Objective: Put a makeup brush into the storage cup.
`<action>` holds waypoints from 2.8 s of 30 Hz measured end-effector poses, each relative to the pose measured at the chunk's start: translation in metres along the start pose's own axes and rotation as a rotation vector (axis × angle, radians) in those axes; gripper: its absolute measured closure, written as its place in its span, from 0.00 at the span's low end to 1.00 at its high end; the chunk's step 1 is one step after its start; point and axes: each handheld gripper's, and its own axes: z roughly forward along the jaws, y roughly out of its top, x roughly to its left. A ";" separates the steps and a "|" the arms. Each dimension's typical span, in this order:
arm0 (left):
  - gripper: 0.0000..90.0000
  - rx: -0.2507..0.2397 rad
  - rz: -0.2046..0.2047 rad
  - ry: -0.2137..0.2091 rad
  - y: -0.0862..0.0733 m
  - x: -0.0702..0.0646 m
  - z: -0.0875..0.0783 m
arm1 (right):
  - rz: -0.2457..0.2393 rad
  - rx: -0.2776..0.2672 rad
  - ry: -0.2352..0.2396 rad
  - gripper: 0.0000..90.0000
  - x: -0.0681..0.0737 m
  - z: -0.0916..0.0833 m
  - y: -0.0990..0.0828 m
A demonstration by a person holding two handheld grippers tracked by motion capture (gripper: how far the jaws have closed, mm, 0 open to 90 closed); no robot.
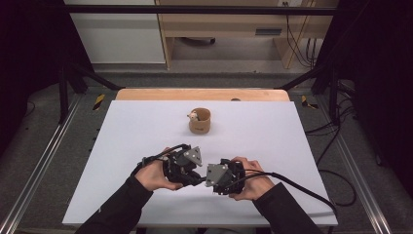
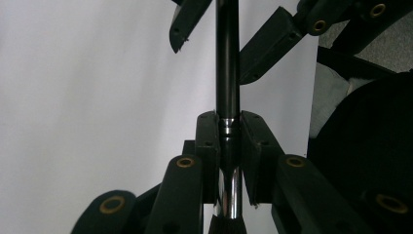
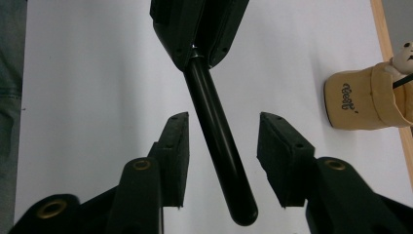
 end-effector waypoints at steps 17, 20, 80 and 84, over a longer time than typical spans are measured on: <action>0.87 0.031 0.035 -0.003 0.002 0.000 -0.001 | -0.046 0.015 0.017 0.80 0.004 0.003 0.000; 0.87 0.022 0.025 -0.004 0.002 -0.001 0.000 | -0.060 0.015 0.017 0.81 0.004 0.003 0.000; 0.25 -0.340 -0.182 0.267 -0.063 0.017 -0.063 | 0.099 -0.013 -0.005 0.88 -0.008 -0.001 -0.018; 0.24 -0.364 -0.212 0.271 -0.072 0.018 -0.062 | 0.112 -0.019 -0.012 0.88 -0.010 -0.002 -0.019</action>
